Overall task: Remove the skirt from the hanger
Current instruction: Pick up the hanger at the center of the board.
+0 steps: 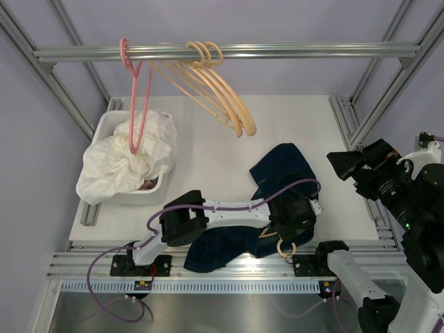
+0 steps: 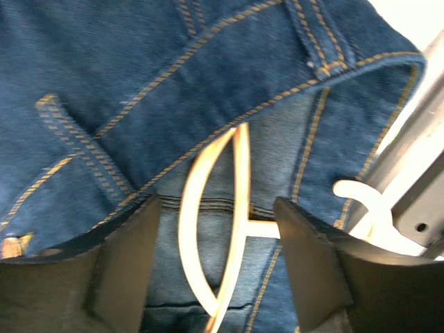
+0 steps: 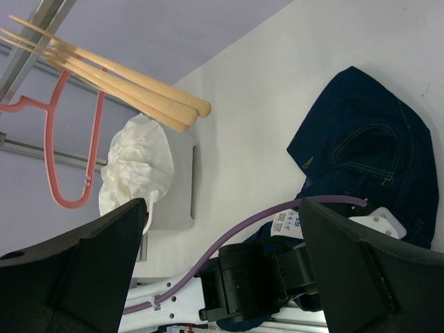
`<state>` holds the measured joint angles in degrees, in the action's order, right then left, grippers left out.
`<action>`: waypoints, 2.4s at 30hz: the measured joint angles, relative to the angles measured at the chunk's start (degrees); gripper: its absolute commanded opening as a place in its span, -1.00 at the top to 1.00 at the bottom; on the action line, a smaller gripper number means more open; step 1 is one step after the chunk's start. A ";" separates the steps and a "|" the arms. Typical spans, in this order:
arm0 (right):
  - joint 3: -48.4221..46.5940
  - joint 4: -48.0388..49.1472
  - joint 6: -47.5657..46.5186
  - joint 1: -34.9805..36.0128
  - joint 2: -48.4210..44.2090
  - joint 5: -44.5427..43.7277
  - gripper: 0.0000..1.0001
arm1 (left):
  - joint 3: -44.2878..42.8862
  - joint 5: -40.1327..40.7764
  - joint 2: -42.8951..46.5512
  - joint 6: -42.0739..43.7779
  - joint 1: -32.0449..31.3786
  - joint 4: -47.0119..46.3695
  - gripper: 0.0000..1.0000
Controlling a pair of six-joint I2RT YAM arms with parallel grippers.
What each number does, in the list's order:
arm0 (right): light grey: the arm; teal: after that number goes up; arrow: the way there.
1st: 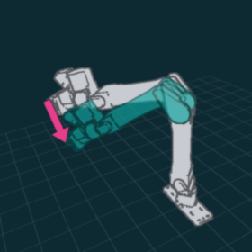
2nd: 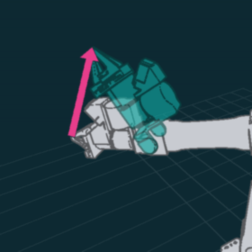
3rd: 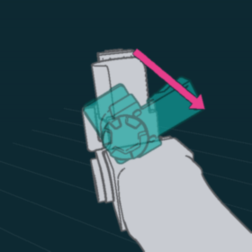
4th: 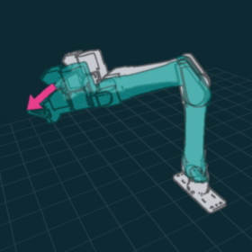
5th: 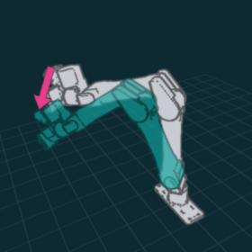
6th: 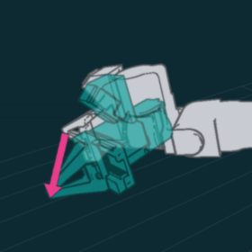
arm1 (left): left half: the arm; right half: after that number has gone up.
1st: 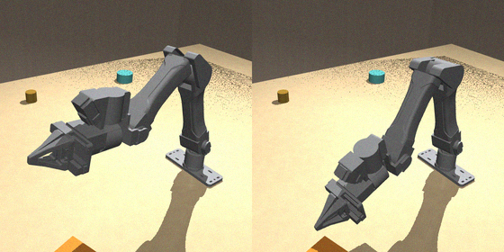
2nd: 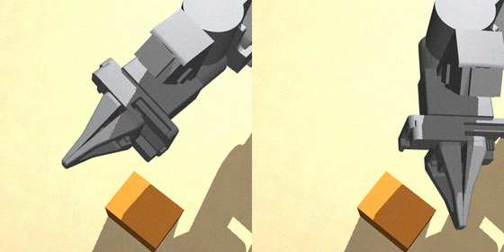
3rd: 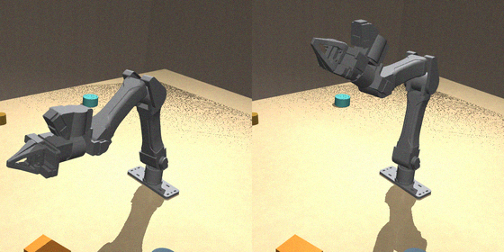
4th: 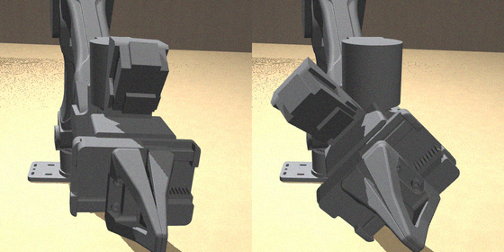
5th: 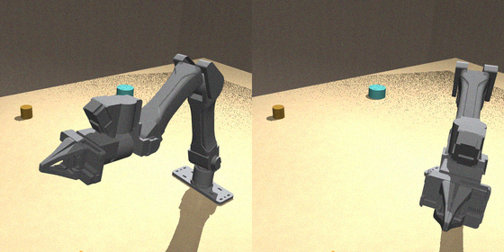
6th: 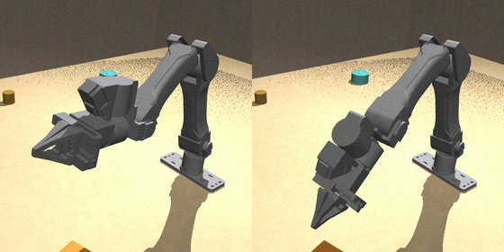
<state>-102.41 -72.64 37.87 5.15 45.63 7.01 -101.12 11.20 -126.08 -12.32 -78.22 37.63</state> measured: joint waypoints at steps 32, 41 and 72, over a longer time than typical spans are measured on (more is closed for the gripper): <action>-4.92 -0.94 -1.20 0.00 0.63 -2.27 -0.99 | -0.35 -3.04 0.90 1.81 1.92 2.21 1.00; -7.32 -2.40 -2.82 0.00 0.39 -11.06 -0.99 | -12.68 -8.20 25.92 -1.27 13.49 9.79 1.00; -0.72 3.74 -4.92 0.02 -2.86 13.25 -0.99 | -3.30 -27.71 42.62 -32.85 14.82 -24.15 1.00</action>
<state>-103.13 -68.90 32.95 5.17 42.76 20.25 -104.42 -16.51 -83.46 -45.17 -63.40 13.47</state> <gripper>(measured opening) 0.993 0.353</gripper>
